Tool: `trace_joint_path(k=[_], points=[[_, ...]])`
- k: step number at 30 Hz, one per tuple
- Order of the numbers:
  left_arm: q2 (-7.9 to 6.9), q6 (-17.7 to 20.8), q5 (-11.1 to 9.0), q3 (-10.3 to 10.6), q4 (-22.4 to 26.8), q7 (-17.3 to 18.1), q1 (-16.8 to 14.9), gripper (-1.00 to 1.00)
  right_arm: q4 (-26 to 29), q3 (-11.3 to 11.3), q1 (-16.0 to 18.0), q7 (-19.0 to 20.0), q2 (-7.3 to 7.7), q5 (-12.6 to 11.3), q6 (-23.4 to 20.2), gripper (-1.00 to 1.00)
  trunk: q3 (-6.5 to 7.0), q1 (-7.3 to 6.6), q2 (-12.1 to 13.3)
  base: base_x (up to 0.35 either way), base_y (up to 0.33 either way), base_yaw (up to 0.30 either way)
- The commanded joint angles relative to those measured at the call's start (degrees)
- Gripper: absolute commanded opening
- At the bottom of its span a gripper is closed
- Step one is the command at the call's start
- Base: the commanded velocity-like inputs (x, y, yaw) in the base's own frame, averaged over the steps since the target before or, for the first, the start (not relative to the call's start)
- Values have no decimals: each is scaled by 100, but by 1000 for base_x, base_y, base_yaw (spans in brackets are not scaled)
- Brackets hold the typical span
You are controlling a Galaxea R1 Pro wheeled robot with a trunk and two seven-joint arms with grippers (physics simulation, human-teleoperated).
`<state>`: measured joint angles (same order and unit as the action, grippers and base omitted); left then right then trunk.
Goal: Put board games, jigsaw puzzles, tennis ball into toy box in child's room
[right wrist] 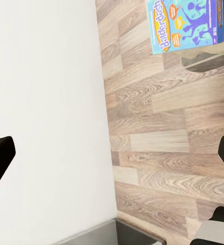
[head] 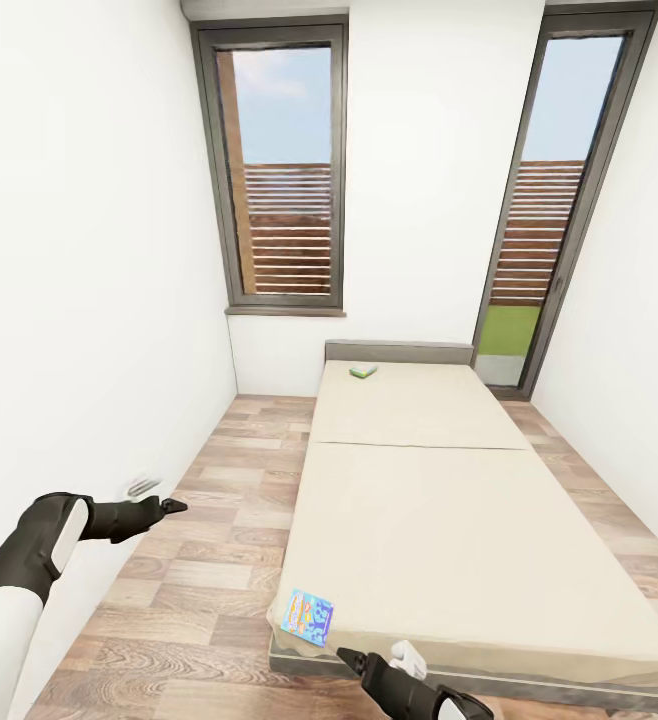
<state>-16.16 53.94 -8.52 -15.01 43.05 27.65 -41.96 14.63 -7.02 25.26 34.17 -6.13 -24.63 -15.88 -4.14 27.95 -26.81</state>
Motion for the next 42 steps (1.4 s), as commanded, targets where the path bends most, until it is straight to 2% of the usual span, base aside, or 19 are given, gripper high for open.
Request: trace_joint_path(k=[1,6,9,16,34,42], points=[[0,44,-32,-11,2,2,-6,100,5,-49,4,11,-5,-15,-57,100,-12,3,-12,0,0,0],[-1,46,-28,-11,2,33,-6,100,77,-47,77,-78,-75,-74,-37,100,-12,3,-12,0,0,0],[-1,46,-27,-11,2,36,-6,100,167,-46,151,-143,-112,-201,-37,100,-12,3,-12,0,0,0],[-22,46,-34,-19,2,39,-6,100,201,-46,198,-222,-159,-620,-7,100,-138,157,-292,0,0,0],[-36,46,-35,-19,2,39,-6,100,256,-58,198,-150,-164,-711,24,100,-461,552,-1014,0,0,0],[-35,46,-35,-12,2,39,-6,100,256,-363,198,-153,-153,-772,-29,100,-605,728,-1335,0,0,0]])
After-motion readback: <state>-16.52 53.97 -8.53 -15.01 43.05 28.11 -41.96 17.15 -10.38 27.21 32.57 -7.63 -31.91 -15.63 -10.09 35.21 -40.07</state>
